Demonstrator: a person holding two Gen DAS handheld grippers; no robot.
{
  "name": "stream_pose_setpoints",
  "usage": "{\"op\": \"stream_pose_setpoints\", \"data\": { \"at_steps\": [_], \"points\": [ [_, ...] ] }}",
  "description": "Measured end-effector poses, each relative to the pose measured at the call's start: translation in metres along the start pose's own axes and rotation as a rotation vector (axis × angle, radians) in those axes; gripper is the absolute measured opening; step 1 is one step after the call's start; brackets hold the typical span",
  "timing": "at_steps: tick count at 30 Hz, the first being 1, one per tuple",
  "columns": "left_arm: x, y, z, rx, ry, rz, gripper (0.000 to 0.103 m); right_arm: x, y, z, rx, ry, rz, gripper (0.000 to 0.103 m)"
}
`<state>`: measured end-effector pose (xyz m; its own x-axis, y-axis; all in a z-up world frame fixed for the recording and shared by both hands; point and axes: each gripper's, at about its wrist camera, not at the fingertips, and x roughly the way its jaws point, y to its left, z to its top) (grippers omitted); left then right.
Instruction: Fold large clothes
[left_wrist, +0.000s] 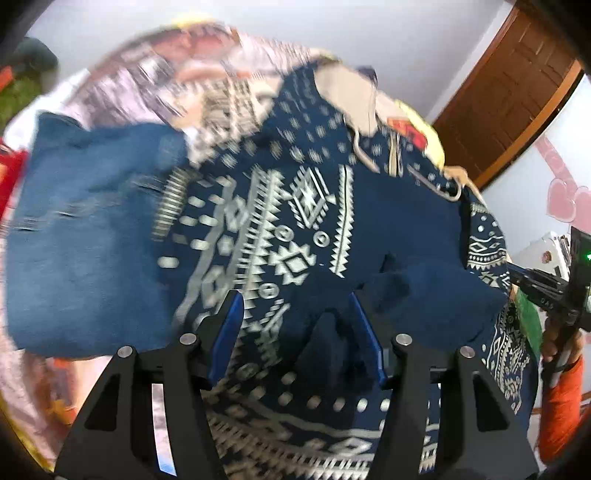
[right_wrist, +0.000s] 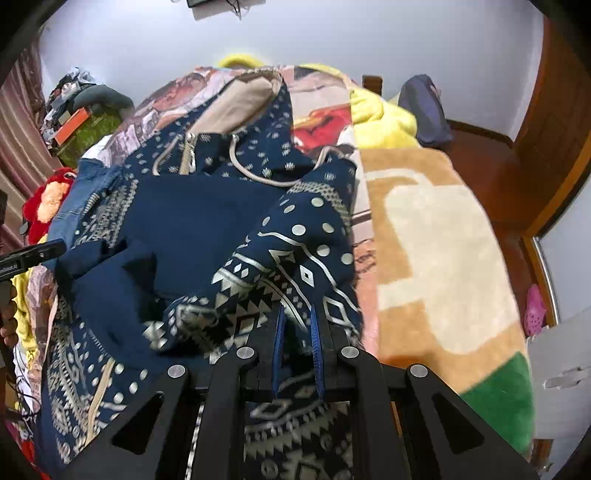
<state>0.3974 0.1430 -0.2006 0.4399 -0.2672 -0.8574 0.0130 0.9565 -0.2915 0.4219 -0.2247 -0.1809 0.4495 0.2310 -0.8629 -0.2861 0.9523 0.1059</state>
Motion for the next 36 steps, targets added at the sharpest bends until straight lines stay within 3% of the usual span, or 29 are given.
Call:
{"op": "stream_pose_setpoints", "data": {
  "at_steps": [4, 9, 10, 12, 14, 18, 20, 23, 27, 30, 34, 36],
  "points": [
    [0.033, -0.024, -0.005, 0.032, 0.059, -0.033, 0.058, 0.029, 0.004, -0.002, -0.032, 0.058, -0.042, 0.009],
    [0.038, -0.061, -0.021, 0.154, 0.015, -0.004, 0.059, 0.033, 0.009, -0.009, -0.091, 0.048, -0.066, 0.009],
    [0.037, -0.067, -0.023, 0.180, 0.003, 0.012, 0.054, 0.033, 0.010, -0.009, -0.099, 0.049, -0.071, 0.009],
    [0.034, -0.076, -0.025, 0.220, -0.013, 0.014, 0.020, 0.035, 0.011, -0.009, -0.108, 0.051, -0.079, 0.009],
    [0.027, -0.084, -0.024, 0.239, -0.034, 0.039, 0.014, 0.036, 0.013, -0.010, -0.115, 0.050, -0.087, 0.009],
    [-0.016, -0.091, -0.010, 0.280, -0.161, 0.130, 0.013, 0.032, 0.012, -0.010, -0.127, 0.055, -0.084, 0.009],
    [-0.046, -0.084, 0.002, 0.256, -0.231, 0.160, 0.013, 0.023, 0.012, -0.006, -0.139, 0.038, -0.067, 0.009],
    [-0.089, -0.055, 0.024, 0.188, -0.319, 0.201, 0.013, 0.000, 0.016, 0.003, -0.178, -0.058, -0.069, 0.009],
    [-0.110, -0.016, 0.040, 0.127, -0.364, 0.276, 0.013, -0.022, 0.022, 0.022, -0.208, -0.176, -0.079, 0.009],
    [-0.108, 0.016, 0.036, 0.062, -0.350, 0.301, 0.013, -0.003, 0.025, 0.037, -0.220, -0.145, -0.103, 0.009],
    [-0.078, 0.055, 0.022, -0.016, -0.275, 0.308, 0.012, 0.057, 0.022, 0.045, -0.248, -0.002, -0.187, 0.009],
    [-0.058, 0.068, 0.013, -0.034, -0.225, 0.330, 0.012, 0.063, 0.026, 0.042, -0.297, -0.025, -0.226, 0.009]
  ]
}}
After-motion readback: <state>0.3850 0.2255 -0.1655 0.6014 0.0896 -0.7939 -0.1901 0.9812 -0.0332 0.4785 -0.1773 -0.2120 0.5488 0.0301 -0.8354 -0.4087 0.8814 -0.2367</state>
